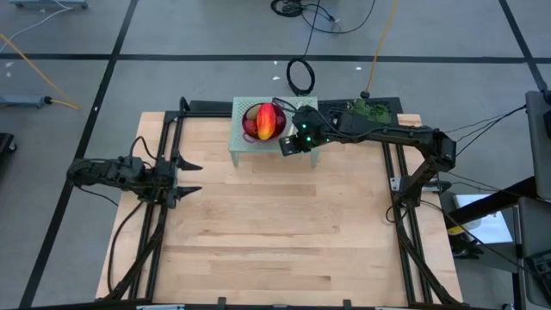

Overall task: Pick & Place Fruit
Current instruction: Return to Home Position

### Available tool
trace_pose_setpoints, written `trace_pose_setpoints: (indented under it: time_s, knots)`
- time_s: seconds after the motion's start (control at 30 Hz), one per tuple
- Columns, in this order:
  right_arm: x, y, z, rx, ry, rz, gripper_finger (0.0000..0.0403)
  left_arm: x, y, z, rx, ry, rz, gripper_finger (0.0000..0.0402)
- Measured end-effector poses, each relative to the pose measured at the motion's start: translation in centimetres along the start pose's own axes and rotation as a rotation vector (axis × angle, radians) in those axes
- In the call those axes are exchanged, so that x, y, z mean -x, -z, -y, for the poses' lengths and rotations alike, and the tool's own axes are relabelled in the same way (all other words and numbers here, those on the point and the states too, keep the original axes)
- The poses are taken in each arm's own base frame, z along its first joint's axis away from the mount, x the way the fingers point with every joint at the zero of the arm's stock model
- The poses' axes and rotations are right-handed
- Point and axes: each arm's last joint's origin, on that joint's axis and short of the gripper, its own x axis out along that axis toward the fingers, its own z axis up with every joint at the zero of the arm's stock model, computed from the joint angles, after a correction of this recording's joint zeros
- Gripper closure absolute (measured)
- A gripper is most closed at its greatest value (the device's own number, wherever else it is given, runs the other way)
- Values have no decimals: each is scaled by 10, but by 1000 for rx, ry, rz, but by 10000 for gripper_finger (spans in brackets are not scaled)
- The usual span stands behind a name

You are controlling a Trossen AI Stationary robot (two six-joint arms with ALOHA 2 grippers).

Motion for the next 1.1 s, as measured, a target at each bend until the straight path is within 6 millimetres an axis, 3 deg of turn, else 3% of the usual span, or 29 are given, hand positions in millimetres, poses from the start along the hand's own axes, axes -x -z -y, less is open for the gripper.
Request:
trace_pose_setpoints:
  time_s: [0.3,0.5,0.77,0.93,1.1]
  knots:
    - [-1,20,-16,89,39,41,403,0,-2,0,4,1,22,91]
    - [-10,43,-28,193,132,87,403,0,-4,0,9,-5,38,92]
    - [-5,72,-47,281,176,185,403,0,-6,0,21,-16,61,91]
    - [-13,85,-54,279,188,211,403,0,-6,0,21,-7,63,91]
    - [-32,86,-60,269,145,239,403,0,-6,1,19,24,61,92]
